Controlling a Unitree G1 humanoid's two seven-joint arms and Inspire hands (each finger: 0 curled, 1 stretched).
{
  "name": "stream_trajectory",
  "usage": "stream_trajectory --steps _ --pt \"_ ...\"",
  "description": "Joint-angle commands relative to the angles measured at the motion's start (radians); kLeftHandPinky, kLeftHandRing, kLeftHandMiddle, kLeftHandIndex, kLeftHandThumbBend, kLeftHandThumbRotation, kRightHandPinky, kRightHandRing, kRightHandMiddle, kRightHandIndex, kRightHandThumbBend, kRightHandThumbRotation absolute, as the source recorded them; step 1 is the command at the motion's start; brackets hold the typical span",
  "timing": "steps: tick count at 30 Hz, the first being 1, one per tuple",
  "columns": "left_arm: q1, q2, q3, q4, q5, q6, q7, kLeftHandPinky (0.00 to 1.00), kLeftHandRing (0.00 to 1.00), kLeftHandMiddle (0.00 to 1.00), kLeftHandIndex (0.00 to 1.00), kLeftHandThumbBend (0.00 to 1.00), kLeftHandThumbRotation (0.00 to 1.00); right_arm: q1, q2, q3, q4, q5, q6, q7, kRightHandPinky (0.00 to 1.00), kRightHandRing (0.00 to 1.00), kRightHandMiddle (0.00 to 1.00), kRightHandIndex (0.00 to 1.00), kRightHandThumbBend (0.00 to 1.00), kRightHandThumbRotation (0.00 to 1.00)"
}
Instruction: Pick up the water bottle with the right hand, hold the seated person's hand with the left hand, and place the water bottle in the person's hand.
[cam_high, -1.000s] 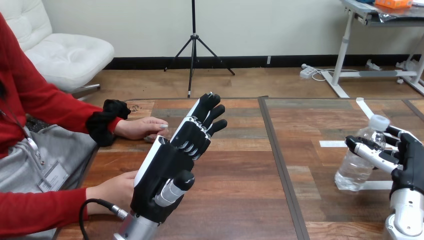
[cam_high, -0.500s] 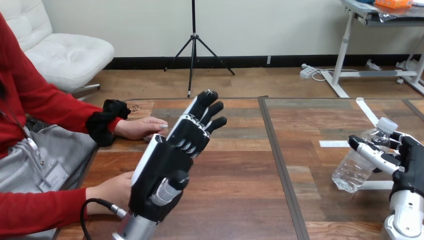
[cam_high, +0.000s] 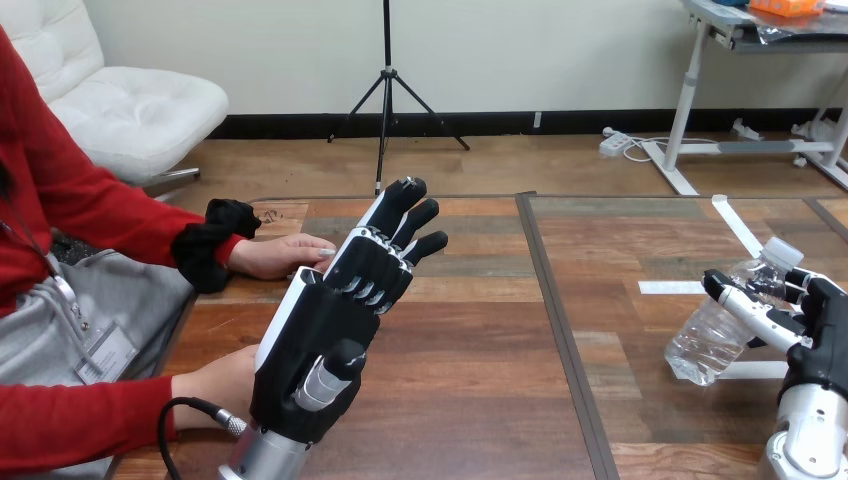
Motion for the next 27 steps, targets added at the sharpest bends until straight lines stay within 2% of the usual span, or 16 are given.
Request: stream_trajectory --steps 1,13,19,22,27 --pt "-0.044 -0.035 0.019 -0.032 -0.014 0.002 -0.007 0.9 0.97 0.99 0.95 1.0 0.78 -0.035 0.018 -0.007 -0.043 0.008 -0.061 0.006 0.27 0.38 0.6 0.56 0.88 0.0" --pt "-0.045 -0.033 0.017 -0.03 0.01 -0.004 0.012 0.91 0.97 0.98 0.95 1.0 0.78 -0.006 0.036 0.013 -0.114 -0.001 -0.12 0.004 0.29 0.39 0.61 0.56 0.86 0.0" --pt "-0.049 -0.031 0.016 -0.019 0.023 -0.012 0.023 0.91 0.96 0.98 0.95 1.0 0.77 0.017 0.049 0.019 -0.169 0.001 -0.141 0.018 0.29 0.4 0.62 0.56 0.86 0.0" --pt "-0.053 -0.026 0.015 -0.008 0.044 -0.032 0.038 0.91 0.97 0.98 0.95 1.0 0.78 0.036 0.06 0.024 -0.219 0.001 -0.151 0.028 0.29 0.4 0.62 0.56 0.85 0.0" --pt "-0.056 -0.01 0.011 0.004 0.112 -0.073 0.103 0.91 0.97 0.99 0.96 1.0 0.8 0.066 0.07 0.039 -0.295 -0.007 -0.163 0.046 0.3 0.41 0.62 0.55 0.84 0.0"
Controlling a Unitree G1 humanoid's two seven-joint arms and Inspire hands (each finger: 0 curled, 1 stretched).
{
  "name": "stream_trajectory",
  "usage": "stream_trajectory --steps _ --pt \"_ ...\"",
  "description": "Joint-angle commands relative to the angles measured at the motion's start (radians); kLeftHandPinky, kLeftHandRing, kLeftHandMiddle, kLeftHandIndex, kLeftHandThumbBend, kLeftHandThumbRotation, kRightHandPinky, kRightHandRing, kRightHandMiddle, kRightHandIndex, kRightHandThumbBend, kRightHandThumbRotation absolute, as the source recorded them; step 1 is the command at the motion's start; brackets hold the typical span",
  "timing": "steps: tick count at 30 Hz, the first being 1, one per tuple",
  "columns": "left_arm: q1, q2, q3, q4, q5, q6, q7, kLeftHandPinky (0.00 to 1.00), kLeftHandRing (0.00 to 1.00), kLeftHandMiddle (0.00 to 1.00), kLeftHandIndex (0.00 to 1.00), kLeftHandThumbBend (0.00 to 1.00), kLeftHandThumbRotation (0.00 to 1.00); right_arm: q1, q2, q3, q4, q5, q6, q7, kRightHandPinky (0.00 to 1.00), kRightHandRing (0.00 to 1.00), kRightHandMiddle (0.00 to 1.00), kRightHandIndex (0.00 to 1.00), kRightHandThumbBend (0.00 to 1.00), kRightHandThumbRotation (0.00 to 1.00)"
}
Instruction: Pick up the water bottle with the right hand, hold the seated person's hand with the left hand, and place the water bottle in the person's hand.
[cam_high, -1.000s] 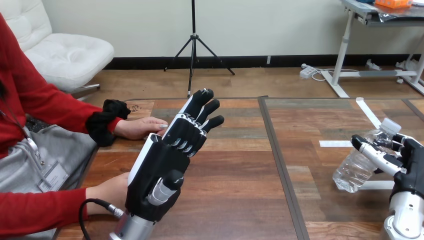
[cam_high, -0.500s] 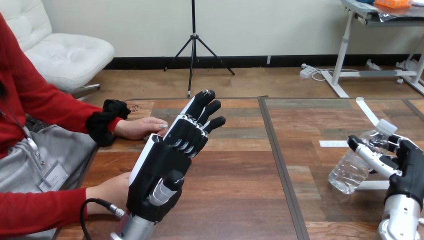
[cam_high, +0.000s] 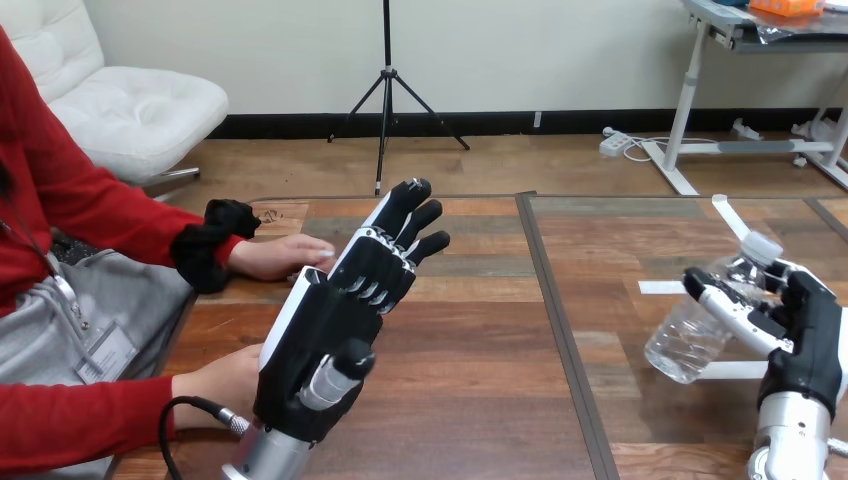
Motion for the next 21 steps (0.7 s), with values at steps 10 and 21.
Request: stream_trajectory --steps 10,21 --pt "-0.063 0.024 0.004 0.008 0.17 -0.095 0.167 0.93 0.99 1.0 0.98 1.0 0.83 0.028 0.019 0.048 -0.297 -0.043 -0.055 0.04 0.31 0.41 0.6 0.54 0.83 0.0" --pt "-0.073 0.069 0.008 0.011 0.294 -0.123 0.298 0.98 1.0 1.0 1.0 1.0 0.81 0.095 0.044 0.08 -0.487 -0.056 0.012 0.069 0.33 0.41 0.57 0.53 0.84 0.0"
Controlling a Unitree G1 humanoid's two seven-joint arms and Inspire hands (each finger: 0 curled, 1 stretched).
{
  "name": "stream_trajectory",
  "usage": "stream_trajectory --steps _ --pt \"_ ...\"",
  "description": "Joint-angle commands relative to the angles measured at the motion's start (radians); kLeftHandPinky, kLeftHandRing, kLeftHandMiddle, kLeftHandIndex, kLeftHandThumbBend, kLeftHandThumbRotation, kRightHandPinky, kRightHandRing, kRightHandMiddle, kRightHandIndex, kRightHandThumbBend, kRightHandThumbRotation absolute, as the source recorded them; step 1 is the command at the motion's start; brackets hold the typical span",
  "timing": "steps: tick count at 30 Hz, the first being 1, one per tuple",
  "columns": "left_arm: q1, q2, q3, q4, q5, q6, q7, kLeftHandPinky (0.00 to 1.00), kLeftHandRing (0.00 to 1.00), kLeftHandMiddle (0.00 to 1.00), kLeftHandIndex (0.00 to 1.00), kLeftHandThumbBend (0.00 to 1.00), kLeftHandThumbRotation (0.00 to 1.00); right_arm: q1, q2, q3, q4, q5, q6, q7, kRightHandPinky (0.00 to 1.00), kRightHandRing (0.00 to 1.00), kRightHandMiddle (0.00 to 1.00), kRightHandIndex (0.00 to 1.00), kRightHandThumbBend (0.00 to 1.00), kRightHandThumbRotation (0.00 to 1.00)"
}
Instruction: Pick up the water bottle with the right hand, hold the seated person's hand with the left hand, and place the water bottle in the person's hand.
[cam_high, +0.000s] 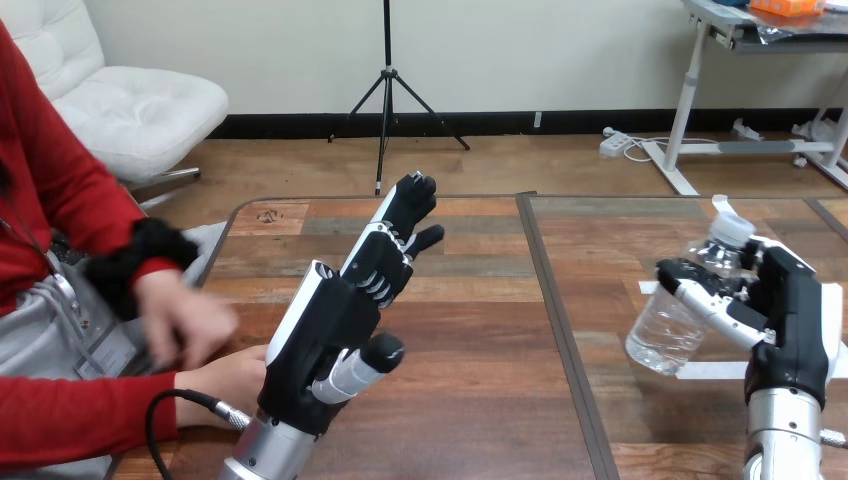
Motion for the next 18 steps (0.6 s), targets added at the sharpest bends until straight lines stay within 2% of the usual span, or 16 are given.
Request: stream_trajectory --steps 1,5,10,16,18 --pt "-0.074 0.039 0.012 0.008 0.087 -0.048 0.103 0.99 1.0 1.0 1.0 1.0 0.81 -0.021 0.018 0.035 -0.243 -0.011 0.014 0.021 0.33 0.41 0.57 0.53 0.84 0.0" --pt "-0.076 0.062 0.025 0.009 0.177 -0.071 0.185 0.99 1.0 1.0 1.0 1.0 0.81 0.005 0.032 0.047 -0.318 0.0 0.044 0.042 0.34 0.41 0.57 0.53 0.84 0.0" --pt "-0.078 0.084 0.036 0.002 0.266 -0.081 0.277 1.0 1.0 1.0 1.0 1.0 0.82 0.024 0.042 0.061 -0.377 0.007 0.056 0.065 0.35 0.41 0.56 0.53 0.82 0.0" --pt "-0.079 0.11 0.048 -0.01 0.372 -0.09 0.386 1.0 1.0 1.0 1.0 1.0 0.81 0.047 0.05 0.076 -0.445 -0.028 0.089 0.056 0.34 0.4 0.55 0.53 0.82 0.0" --pt "-0.08 0.128 0.059 -0.021 0.429 -0.093 0.432 1.0 1.0 1.0 1.0 1.0 0.8 0.057 0.054 0.083 -0.474 -0.036 0.102 0.06 0.34 0.39 0.54 0.53 0.82 0.0"
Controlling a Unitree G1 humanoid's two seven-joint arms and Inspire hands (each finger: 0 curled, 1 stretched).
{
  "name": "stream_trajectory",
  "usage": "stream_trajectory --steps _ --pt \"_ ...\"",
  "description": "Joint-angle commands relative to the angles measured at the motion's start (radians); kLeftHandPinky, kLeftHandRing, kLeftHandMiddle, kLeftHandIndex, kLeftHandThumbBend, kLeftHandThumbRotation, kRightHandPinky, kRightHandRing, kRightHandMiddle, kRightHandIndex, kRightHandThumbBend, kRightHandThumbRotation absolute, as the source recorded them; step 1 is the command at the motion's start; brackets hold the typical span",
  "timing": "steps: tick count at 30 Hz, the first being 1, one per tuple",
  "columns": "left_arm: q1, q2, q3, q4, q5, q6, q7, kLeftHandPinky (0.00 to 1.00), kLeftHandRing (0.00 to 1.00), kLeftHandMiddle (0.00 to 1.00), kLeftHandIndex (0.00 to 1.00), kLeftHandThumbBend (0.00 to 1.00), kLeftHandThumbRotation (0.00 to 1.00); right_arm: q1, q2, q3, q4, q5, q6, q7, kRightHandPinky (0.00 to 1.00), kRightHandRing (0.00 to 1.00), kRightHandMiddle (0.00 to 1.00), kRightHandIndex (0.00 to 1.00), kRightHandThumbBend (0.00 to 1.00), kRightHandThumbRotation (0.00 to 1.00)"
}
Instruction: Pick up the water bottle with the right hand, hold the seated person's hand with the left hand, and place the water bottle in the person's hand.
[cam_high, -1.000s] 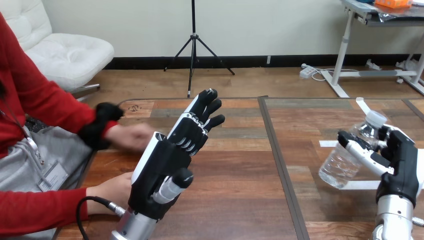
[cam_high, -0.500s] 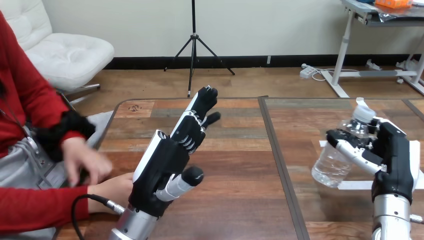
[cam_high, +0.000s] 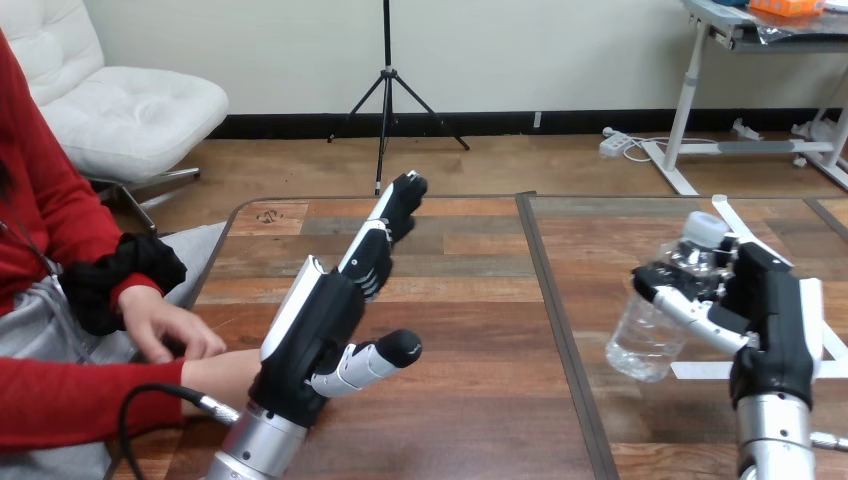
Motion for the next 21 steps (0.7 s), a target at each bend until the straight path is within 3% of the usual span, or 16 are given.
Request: stream_trajectory --steps 1,11,21 --pt "-0.079 0.07 0.044 -0.024 0.17 -0.049 0.182 1.0 1.0 1.0 1.0 1.0 0.79 -0.047 0.02 0.046 -0.256 -0.024 0.019 0.014 0.34 0.39 0.54 0.53 0.82 0.0" --pt "-0.085 0.165 0.062 -0.073 0.371 -0.038 0.361 1.0 1.0 1.0 1.0 1.0 0.71 -0.006 0.035 0.071 -0.365 -0.043 0.062 0.034 0.33 0.37 0.53 0.52 0.8 0.0" --pt "-0.108 0.292 0.043 -0.096 0.538 0.003 0.514 0.92 1.0 1.0 1.0 1.0 0.67 0.026 0.042 0.09 -0.444 -0.06 0.077 0.056 0.31 0.35 0.53 0.52 0.78 0.0"
